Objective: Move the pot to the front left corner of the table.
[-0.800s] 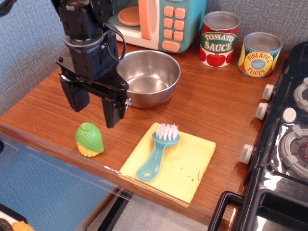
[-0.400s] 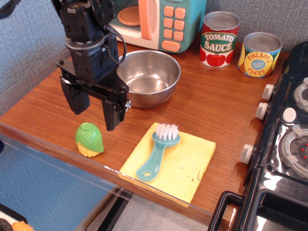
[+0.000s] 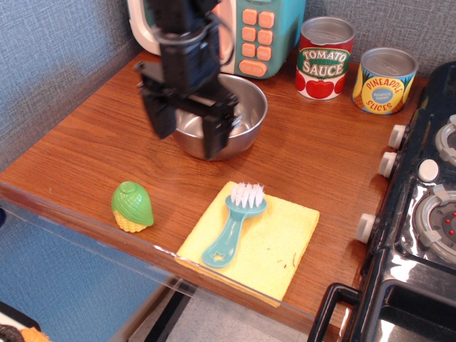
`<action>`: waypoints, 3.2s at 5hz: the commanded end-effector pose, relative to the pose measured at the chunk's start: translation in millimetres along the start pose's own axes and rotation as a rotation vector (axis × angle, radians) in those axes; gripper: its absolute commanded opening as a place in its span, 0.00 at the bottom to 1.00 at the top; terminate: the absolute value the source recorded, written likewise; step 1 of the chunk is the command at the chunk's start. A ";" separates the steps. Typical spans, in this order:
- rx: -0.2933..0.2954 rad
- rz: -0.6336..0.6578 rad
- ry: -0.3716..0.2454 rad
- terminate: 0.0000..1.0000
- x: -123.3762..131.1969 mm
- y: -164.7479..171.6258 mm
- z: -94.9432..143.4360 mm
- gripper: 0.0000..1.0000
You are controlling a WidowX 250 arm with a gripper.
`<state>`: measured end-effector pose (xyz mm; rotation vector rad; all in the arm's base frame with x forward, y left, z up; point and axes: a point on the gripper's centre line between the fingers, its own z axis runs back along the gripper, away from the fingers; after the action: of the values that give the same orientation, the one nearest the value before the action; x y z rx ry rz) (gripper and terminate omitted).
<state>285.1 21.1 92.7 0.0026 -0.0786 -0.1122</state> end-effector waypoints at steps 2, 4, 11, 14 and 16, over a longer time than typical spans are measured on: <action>0.018 0.065 -0.061 0.00 81.5 -3.9 -22.8 1.00; 0.010 0.099 -0.031 0.00 83.6 -2.0 -60.7 1.00; 0.012 0.130 -0.196 0.00 40.0 41.9 50.0 0.00; 0.162 0.273 -0.027 0.00 -51.0 116.9 5.3 0.00; 0.171 0.318 0.024 0.00 -49.8 139.9 -19.4 0.00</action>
<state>251.7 162.1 51.5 0.1405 -0.0180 0.2078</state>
